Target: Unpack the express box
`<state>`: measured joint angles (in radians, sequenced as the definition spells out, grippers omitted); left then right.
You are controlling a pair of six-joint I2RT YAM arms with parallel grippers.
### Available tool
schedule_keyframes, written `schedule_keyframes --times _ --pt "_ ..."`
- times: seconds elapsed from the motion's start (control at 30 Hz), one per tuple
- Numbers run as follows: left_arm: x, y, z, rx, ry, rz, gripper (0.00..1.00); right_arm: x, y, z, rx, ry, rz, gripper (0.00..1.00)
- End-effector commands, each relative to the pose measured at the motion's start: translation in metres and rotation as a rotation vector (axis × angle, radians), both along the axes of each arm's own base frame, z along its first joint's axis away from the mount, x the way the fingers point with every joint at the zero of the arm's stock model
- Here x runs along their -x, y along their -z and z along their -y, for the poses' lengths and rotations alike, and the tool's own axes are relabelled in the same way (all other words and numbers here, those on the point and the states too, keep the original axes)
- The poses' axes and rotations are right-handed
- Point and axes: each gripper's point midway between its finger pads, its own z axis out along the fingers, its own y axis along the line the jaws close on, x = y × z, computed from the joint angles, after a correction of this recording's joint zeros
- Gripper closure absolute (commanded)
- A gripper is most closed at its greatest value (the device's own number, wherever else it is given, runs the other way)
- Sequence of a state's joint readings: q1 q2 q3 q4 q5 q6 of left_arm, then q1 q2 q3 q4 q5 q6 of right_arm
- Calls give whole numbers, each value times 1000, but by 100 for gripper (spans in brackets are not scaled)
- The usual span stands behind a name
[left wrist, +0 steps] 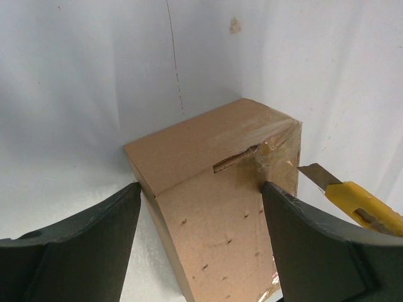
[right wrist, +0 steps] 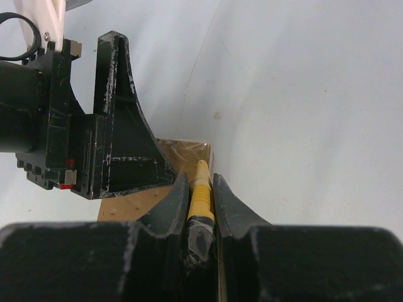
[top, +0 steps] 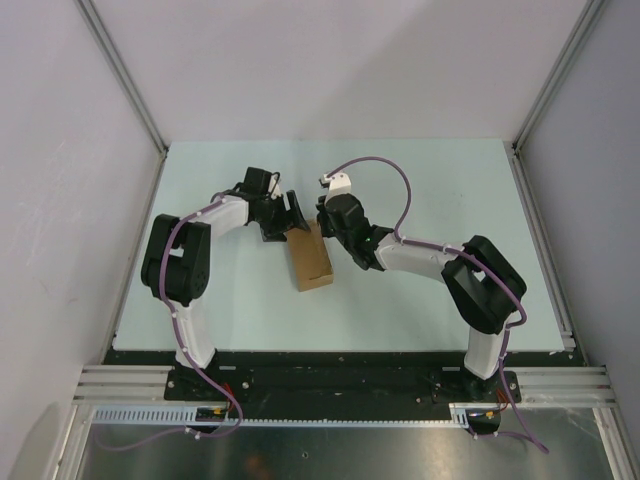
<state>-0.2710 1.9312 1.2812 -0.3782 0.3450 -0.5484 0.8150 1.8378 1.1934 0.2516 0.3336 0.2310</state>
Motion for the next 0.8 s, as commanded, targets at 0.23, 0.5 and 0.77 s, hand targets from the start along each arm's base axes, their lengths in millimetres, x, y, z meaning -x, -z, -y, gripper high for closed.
schedule_keyframes --times 0.23,0.5,0.77 --pt "18 30 -15 -93 -1 -84 19 -7 -14 -4 -12 24 36 100" --pt "19 32 -15 -94 -1 -90 19 -8 -19 -4 -13 28 49 100" --pt "19 33 -15 -94 -2 -92 19 -7 -16 -3 1 23 43 100"
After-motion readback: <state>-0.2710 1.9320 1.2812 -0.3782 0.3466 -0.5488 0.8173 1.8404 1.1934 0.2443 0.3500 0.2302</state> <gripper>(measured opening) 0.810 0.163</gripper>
